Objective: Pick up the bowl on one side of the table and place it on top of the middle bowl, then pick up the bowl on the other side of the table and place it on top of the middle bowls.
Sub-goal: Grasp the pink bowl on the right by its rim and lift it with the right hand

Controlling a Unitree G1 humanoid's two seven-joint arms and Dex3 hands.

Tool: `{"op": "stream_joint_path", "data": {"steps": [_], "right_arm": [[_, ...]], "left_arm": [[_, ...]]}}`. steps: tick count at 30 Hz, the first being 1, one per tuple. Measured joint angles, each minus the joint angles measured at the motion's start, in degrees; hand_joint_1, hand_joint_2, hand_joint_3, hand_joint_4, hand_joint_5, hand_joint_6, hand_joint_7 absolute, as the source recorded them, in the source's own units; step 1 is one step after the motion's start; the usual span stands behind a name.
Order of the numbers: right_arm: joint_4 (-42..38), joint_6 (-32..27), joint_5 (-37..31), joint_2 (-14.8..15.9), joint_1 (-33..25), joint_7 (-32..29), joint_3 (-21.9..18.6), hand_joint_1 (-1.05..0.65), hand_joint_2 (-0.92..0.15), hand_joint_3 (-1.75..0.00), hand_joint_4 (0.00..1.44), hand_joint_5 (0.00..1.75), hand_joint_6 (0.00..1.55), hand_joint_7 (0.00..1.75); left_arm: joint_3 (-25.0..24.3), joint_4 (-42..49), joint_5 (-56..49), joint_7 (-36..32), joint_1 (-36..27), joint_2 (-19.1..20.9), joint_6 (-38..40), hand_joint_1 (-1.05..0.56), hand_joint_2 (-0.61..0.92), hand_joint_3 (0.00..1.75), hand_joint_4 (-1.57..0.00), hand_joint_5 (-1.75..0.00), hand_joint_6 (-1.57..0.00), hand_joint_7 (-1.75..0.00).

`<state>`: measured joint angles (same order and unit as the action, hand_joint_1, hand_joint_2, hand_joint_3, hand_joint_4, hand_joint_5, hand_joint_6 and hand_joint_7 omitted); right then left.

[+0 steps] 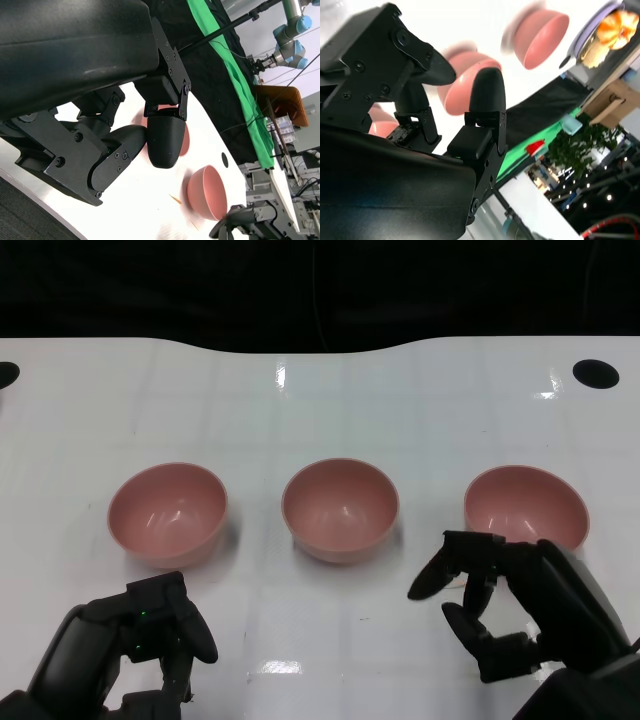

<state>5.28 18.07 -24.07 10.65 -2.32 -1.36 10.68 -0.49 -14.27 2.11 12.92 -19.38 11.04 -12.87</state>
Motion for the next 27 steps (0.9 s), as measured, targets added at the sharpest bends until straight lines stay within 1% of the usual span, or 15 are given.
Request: {"op": "stream_joint_path", "data": {"steps": [1, 3, 4, 5, 7, 9, 11, 13, 17, 19, 22, 27], "right_arm": [[0.0, -0.4, -0.4, 0.0, 0.2, -0.1, -0.1, -0.24, -0.5, -0.78, 0.64, 1.33, 0.76, 0.66], [0.1, -1.9, -1.5, 0.0, 0.4, -0.1, -0.3, -0.27, -0.56, -0.68, 0.6, 1.31, 0.73, 0.65], [0.2, -2.4, -1.8, 0.0, 0.5, -0.1, -0.4, -0.28, -0.57, -0.66, 0.58, 1.29, 0.71, 0.64], [0.4, -3.0, -2.2, 0.1, 0.5, -0.1, -0.4, -0.29, -0.62, -0.56, 0.55, 1.23, 0.68, 0.61], [0.8, -4.7, -3.7, 0.1, 0.8, -0.1, -0.5, -0.33, -0.75, -0.28, 0.49, 1.11, 0.61, 0.55], [1.6, -6.8, -5.3, 0.4, 1.0, -0.1, -0.5, -0.34, -0.8, -0.18, 0.47, 1.08, 0.59, 0.53], [2.3, -7.8, -5.8, 0.5, 1.3, 0.0, -0.5, -0.35, -0.83, -0.14, 0.46, 1.08, 0.59, 0.52], [3.1, -8.9, -8.1, 0.9, 1.7, 0.0, -0.5, -0.4, -0.85, -0.07, 0.36, 0.95, 0.46, 0.41], [5.3, -12.3, -14.0, 2.8, 2.9, 0.0, -0.6, -0.45, -0.86, -0.03, 0.26, 0.87, 0.36, 0.32], [6.8, -14.5, -16.4, 3.5, 3.5, 0.7, -0.6, -0.48, -0.87, -0.02, 0.17, 0.84, 0.31, 0.28], [8.7, -17.1, -18.4, 4.0, 4.0, 2.1, -0.6, -0.49, -0.87, -0.01, 0.14, 0.83, 0.29, 0.26], [9.3, -18.3, -19.0, 4.1, 4.0, 2.8, -0.5, -0.49, -0.87, -0.01, 0.14, 0.83, 0.3, 0.24]], "left_arm": [[0.0, 0.0, 0.0, 0.0, 0.0, 0.0, 0.0, -0.15, 0.43, 1.35, -0.86, -1.75, -0.81, -1.51], [-0.1, 0.0, 0.0, 0.0, 0.0, 0.1, 0.0, -0.16, 0.43, 1.34, -0.86, -1.75, -0.81, -1.51], [-0.2, 0.0, 0.0, 0.0, 0.0, 0.1, 0.0, -0.16, 0.43, 1.34, -0.86, -1.75, -0.81, -1.51], [-0.2, 0.0, 0.0, 0.0, 0.0, 0.2, 0.0, -0.16, 0.43, 1.34, -0.86, -1.75, -0.81, -1.51], [-0.5, 0.0, 0.3, 0.0, 0.0, 0.2, 0.0, -0.15, 0.43, 1.34, -0.86, -1.75, -0.81, -1.51], [-0.7, 0.0, 0.5, 0.0, 0.0, 0.2, 0.1, -0.15, 0.43, 1.34, -0.86, -1.75, -0.81, -1.51], [-0.8, 0.0, 0.6, 0.1, 0.0, 0.3, 0.1, -0.15, 0.44, 1.33, -0.86, -1.75, -0.81, -1.51], [-0.9, 0.0, 0.6, 0.4, 0.0, 0.3, 0.2, -0.16, 0.47, 1.29, -0.86, -1.75, -0.81, -1.53], [-1.1, 0.0, 0.9, 1.1, 0.0, 0.4, 0.3, -0.14, 0.48, 1.27, -0.86, -1.75, -0.81, -1.54], [-1.1, 0.0, 0.9, 1.4, 0.0, 0.4, 0.3, -0.14, 0.49, 1.26, -0.85, -1.75, -0.81, -1.54], [-1.2, 0.0, 1.2, 1.4, 0.0, 0.4, 0.3, -0.15, 0.49, 1.25, -0.85, -1.75, -0.8, -1.54], [-1.2, 0.0, 1.3, 1.5, 0.0, 0.4, 0.3, -0.15, 0.5, 1.24, -0.85, -1.75, -0.8, -1.54]]}}
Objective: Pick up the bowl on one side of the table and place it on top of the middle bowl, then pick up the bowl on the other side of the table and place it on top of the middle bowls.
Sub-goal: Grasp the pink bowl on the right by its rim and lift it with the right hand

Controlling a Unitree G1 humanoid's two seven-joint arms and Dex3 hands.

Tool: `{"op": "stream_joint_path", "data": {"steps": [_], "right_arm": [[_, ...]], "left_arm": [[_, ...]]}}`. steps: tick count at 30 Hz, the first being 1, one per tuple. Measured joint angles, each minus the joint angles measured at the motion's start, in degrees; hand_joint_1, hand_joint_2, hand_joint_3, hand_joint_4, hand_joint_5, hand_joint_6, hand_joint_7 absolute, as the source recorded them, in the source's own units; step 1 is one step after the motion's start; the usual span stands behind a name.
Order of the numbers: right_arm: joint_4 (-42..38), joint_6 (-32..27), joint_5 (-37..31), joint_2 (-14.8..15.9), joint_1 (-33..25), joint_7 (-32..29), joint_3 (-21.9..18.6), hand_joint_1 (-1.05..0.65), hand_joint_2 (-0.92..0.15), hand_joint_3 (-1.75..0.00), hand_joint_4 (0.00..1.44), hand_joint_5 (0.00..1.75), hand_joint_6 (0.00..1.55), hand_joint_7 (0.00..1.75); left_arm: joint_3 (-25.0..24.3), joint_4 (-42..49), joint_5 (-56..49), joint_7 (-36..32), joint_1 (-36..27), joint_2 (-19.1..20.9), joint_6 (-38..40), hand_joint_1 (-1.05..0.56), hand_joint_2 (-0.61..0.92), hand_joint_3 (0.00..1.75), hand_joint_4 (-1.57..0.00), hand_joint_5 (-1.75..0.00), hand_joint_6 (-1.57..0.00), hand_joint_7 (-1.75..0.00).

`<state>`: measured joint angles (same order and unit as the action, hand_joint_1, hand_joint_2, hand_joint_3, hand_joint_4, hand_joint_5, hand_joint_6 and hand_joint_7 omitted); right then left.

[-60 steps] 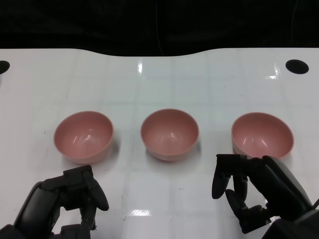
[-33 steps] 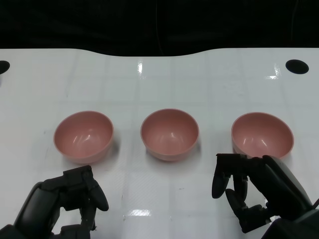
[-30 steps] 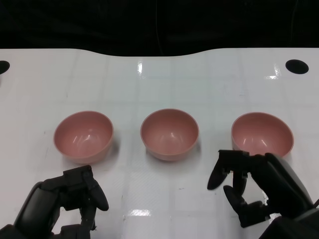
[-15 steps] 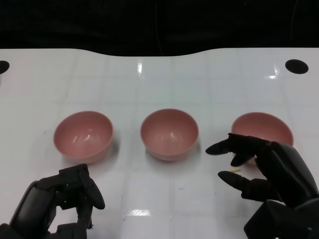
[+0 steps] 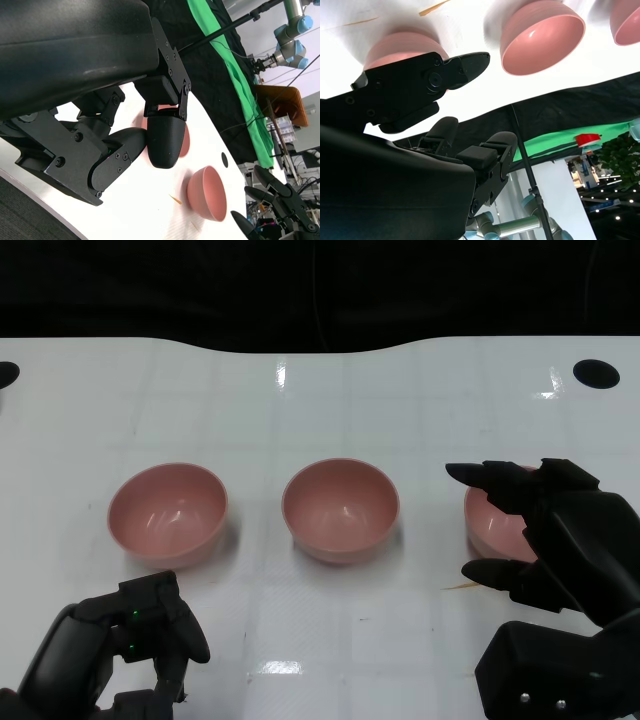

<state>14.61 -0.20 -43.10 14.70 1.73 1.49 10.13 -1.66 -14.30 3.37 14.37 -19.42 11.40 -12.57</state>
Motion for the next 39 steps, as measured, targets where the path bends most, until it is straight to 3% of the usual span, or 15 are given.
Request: {"op": "stream_joint_path", "data": {"steps": [4, 8, 12, 17, 29, 39], "right_arm": [[2.0, -4.6, -4.9, 1.8, 0.6, 4.9, 0.6, -0.59, -0.87, 0.0, 0.02, 0.77, 0.23, 0.18], [1.9, -9.7, -11.6, 4.2, 2.9, 10.7, 2.3, -0.62, -0.86, 0.0, 0.13, 0.58, 0.28, 0.07], [-0.6, -11.3, -14.2, 4.7, 4.3, 12.4, 4.2, -0.62, -0.86, 0.0, 0.18, 0.51, 0.31, 0.04], [-6.1, -12.3, -17.5, 5.4, 7.8, 12.4, 6.3, -0.64, -0.86, 0.0, 0.2, 0.47, 0.31, 0.03], [-15.2, -15.1, -18.4, 5.7, 12.3, 12.8, 9.4, -0.65, -0.88, -0.01, 0.2, 0.45, 0.32, 0.01], [-34.8, -14.4, -16.2, 3.7, 19.7, 9.2, 14.7, -0.54, -0.9, 0.0, 0.36, 0.26, 0.44, 0.01]], "left_arm": [[0.0, -0.4, 0.0, 0.0, 0.0, 0.0, 0.0, -0.16, 0.49, 1.23, -0.84, -1.75, -0.8, -1.53], [0.5, -0.7, 0.0, 0.0, 0.2, -0.2, 0.2, -0.15, 0.49, 1.22, -0.84, -1.75, -0.8, -1.53], [1.1, -0.7, -0.1, 0.0, 0.6, -0.4, 0.3, -0.15, 0.49, 1.22, -0.85, -1.75, -0.81, -1.53], [1.4, -0.7, -0.8, 0.0, 1.4, -0.4, 0.4, -0.15, 0.46, 1.28, -0.85, -1.75, -0.8, -1.54], [1.5, -0.5, -0.7, 0.0, 2.3, -0.4, 0.1, -0.15, 0.45, 1.3, -0.85, -1.75, -0.8, -1.53], [1.6, -0.5, -0.7, 0.0, 2.4, -0.4, -0.1, -0.14, 0.44, 1.32, -0.83, -1.75, -0.8, -1.52]]}}
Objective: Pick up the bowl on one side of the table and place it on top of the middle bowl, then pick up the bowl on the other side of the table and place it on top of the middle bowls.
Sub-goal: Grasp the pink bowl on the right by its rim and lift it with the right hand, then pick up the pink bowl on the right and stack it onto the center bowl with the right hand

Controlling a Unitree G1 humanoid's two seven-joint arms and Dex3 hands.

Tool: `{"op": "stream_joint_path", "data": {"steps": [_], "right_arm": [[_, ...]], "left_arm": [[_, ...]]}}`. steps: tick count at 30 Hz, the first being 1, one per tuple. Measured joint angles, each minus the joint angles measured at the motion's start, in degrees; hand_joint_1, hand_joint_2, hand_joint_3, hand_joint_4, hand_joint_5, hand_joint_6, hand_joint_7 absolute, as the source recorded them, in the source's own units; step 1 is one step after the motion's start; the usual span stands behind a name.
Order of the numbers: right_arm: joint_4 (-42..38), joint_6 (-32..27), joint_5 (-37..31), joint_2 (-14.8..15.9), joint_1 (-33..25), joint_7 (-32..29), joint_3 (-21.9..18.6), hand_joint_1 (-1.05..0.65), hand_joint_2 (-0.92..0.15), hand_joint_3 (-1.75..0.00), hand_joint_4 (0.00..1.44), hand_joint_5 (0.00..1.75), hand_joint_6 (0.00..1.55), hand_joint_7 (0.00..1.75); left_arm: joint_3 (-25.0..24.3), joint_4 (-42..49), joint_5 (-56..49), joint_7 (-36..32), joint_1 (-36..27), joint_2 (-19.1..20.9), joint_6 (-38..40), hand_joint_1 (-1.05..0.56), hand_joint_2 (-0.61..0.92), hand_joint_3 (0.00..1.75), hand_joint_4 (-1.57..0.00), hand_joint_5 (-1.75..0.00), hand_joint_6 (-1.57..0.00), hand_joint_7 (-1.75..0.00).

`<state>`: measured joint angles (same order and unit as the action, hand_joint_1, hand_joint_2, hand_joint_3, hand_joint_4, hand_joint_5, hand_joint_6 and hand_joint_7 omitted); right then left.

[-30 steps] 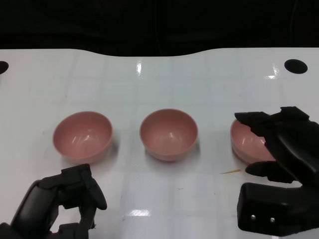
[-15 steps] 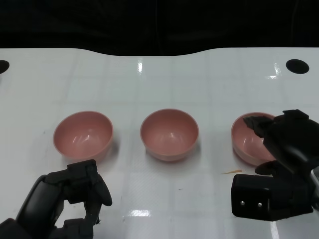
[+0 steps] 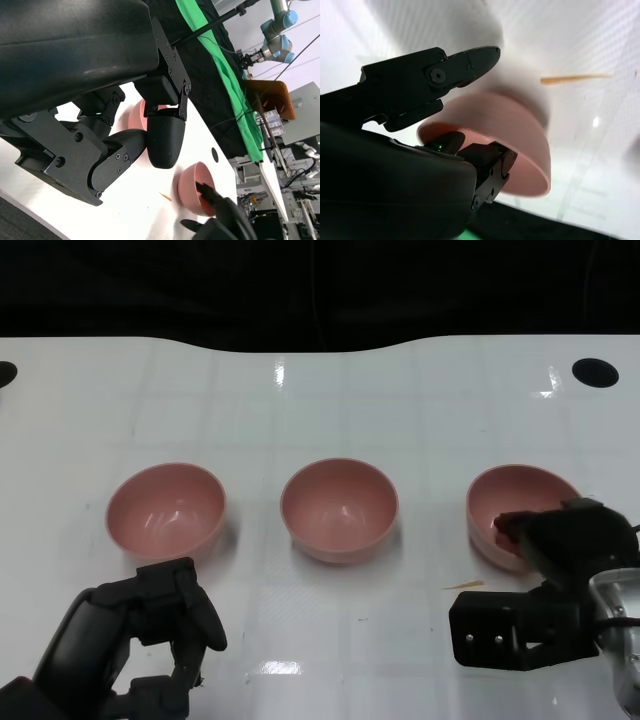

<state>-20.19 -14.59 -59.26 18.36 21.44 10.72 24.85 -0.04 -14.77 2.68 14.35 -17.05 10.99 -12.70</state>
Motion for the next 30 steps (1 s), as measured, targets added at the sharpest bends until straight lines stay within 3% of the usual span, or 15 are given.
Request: {"op": "stream_joint_path", "data": {"steps": [2, 7, 8, 9, 10, 12, 18, 20, 21, 22, 23, 26, 30], "right_arm": [[-1.6, 0.2, 0.6, 0.0, 1.0, 0.2, 0.6, -0.5, -0.91, 0.0, 0.46, 0.17, 0.47, 0.01], [-3.9, 1.8, 2.8, 0.0, 2.8, 0.0, 1.3, -0.43, -0.91, 0.0, 0.6, 0.15, 0.53, 0.02], [-4.5, 2.6, 3.3, 0.1, 3.0, -0.9, 1.4, -0.38, -0.91, 0.0, 0.73, 0.38, 0.66, 0.03], [-5.6, 4.1, 3.9, 0.2, 3.2, -2.7, 1.4, -0.34, -0.91, 0.0, 0.72, 0.73, 0.77, 0.02], [-6.4, 5.3, 4.2, 0.4, 3.4, -4.4, 1.4, -0.32, -0.91, 0.0, 0.71, 0.87, 0.81, 0.02], [-8.7, 8.4, 5.3, 0.6, 4.1, -8.8, 1.4, -0.28, -0.89, 0.0, 0.79, 1.36, 1.05, 0.06], [-14.0, 14.2, 7.1, 0.9, 5.8, -18.2, 1.4, -0.24, -0.91, -0.09, 0.89, 1.7, 1.24, 0.14], [-16.1, 16.0, 7.1, 0.9, 6.5, -22.5, 1.4, -0.24, -0.92, -0.11, 0.9, 1.74, 1.25, 0.17], [-16.9, 16.6, 7.1, 1.0, 7.0, -23.8, 1.4, -0.24, -0.92, -0.12, 0.9, 1.74, 1.2, 0.28], [-17.3, 17.2, 7.1, 1.1, 7.3, -24.8, 1.4, -0.23, -0.9, -0.17, 0.91, 1.74, 0.93, 1.01], [-17.4, 18.1, 7.3, 1.3, 7.7, -26.2, 1.3, -0.23, -0.87, -0.19, 0.91, 1.75, 0.77, 1.39], [-17.4, 20.0, 7.7, 1.8, 9.1, -28.4, 1.0, -0.23, -0.85, -0.21, 0.92, 1.75, 0.68, 1.61], [-14.6, 20.7, 7.8, 2.0, 9.9, -30.4, 0.7, -0.24, -0.82, -0.28, 0.95, 1.75, 0.74, 1.58]], "left_arm": [[0.0, 0.0, 0.0, 0.0, 0.0, 0.0, 0.0, -0.14, 0.44, 1.32, -0.83, -1.75, -0.8, -1.52], [0.0, -0.1, 0.0, 0.0, -0.1, 0.0, 0.0, -0.15, 0.44, 1.32, -0.83, -1.75, -0.8, -1.51], [0.0, -0.1, 0.0, 0.0, -0.1, 0.0, 0.0, -0.14, 0.44, 1.32, -0.83, -1.75, -0.8, -1.51], [0.1, -0.1, 0.0, 0.0, -0.1, 0.0, 0.0, -0.14, 0.44, 1.32, -0.83, -1.75, -0.81, -1.51], [0.1, -0.1, 0.0, 0.0, -0.1, 0.0, 0.0, -0.14, 0.44, 1.32, -0.83, -1.75, -0.81, -1.51], [0.1, -0.2, 0.0, 0.0, -0.1, 0.0, 0.0, -0.14, 0.44, 1.32, -0.83, -1.75, -0.8, -1.51], [0.1, -0.2, -0.1, 0.0, -0.2, 0.0, 0.0, -0.13, 0.44, 1.32, -0.83, -1.75, -0.8, -1.51], [0.1, -0.2, -0.1, 0.0, -0.3, 0.0, 0.0, -0.13, 0.44, 1.32, -0.83, -1.75, -0.8, -1.52], [0.1, -0.2, -0.1, 0.0, -0.3, 0.0, 0.0, -0.13, 0.44, 1.33, -0.83, -1.75, -0.8, -1.52], [0.1, -0.2, -0.1, 0.0, -0.3, 0.0, 0.0, -0.13, 0.44, 1.33, -0.83, -1.75, -0.8, -1.52], [0.1, -0.2, -0.1, 0.0, -0.3, 0.0, 0.0, -0.13, 0.44, 1.33, -0.83, -1.75, -0.8, -1.52], [0.1, -0.2, -0.1, 0.0, -0.3, 0.0, 0.0, -0.14, 0.44, 1.33, -0.83, -1.75, -0.8, -1.52], [0.1, -0.2, 0.0, 0.0, -0.4, 0.0, 0.0, -0.14, 0.43, 1.33, -0.84, -1.75, -0.8, -1.52]]}}
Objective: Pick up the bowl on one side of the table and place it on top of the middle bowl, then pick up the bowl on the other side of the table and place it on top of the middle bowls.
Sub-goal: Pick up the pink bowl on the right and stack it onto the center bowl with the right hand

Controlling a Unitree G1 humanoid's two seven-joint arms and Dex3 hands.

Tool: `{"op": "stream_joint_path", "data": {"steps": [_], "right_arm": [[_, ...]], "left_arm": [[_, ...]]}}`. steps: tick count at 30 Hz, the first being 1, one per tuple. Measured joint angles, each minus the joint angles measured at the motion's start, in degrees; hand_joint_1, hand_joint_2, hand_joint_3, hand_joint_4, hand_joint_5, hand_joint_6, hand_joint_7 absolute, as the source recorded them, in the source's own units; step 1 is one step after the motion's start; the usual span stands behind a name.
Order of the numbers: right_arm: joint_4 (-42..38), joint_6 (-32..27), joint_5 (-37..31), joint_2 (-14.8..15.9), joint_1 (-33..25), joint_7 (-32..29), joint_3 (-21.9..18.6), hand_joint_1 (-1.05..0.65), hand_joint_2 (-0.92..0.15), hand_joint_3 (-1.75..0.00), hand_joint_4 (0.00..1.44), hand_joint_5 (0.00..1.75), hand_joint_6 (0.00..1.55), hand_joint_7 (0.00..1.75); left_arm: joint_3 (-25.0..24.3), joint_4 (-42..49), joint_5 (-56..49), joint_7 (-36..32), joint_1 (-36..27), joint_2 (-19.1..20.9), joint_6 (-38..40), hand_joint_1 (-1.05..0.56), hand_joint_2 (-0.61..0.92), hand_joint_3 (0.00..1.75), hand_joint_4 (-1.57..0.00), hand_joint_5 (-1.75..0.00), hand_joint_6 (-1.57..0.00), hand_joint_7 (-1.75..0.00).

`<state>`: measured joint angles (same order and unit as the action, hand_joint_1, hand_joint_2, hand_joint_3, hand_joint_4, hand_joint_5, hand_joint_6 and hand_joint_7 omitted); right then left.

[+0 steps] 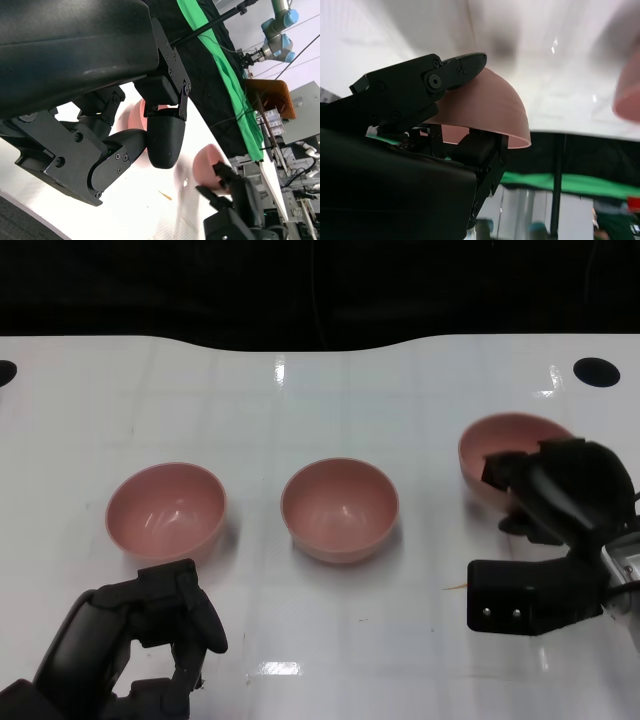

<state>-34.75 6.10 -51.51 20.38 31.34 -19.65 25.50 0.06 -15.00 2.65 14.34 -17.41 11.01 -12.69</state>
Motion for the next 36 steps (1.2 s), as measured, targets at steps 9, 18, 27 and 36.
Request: {"op": "stream_joint_path", "data": {"steps": [9, 18, 27, 36], "right_arm": [[6.9, 2.2, 3.4, -1.5, 0.3, 0.8, -0.6, -0.25, -0.33, -1.16, 1.02, 1.75, 0.79, 1.68], [15.3, 5.5, 9.1, -3.8, 0.0, 7.1, -0.7, -0.21, -0.3, -1.3, 1.03, 1.75, 0.75, 1.74], [16.9, 6.4, 9.5, -8.1, 0.0, 9.1, 0.0, -0.19, -0.3, -1.3, 1.01, 1.75, 0.73, 1.75], [15.3, 6.4, 8.3, -9.9, 0.4, 11.1, 1.8, -0.22, -0.32, -1.25, 1.0, 1.75, 0.91, 1.26]], "left_arm": [[0.0, -0.2, 0.0, 0.0, 0.0, 0.0, 0.0, -0.15, 0.42, 1.34, -0.84, -1.75, -0.81, -1.52], [0.0, -0.7, 0.0, 0.0, -0.1, 0.0, 0.3, -0.14, 0.42, 1.35, -0.85, -1.75, -0.81, -1.52], [0.0, -1.2, 0.0, 0.0, -0.3, 0.0, 0.9, -0.14, 0.43, 1.34, -0.84, -1.75, -0.81, -1.51], [0.1, -1.4, -0.2, 0.0, -0.3, 0.0, 1.0, -0.14, 0.42, 1.35, -0.83, -1.75, -0.81, -1.5]]}}
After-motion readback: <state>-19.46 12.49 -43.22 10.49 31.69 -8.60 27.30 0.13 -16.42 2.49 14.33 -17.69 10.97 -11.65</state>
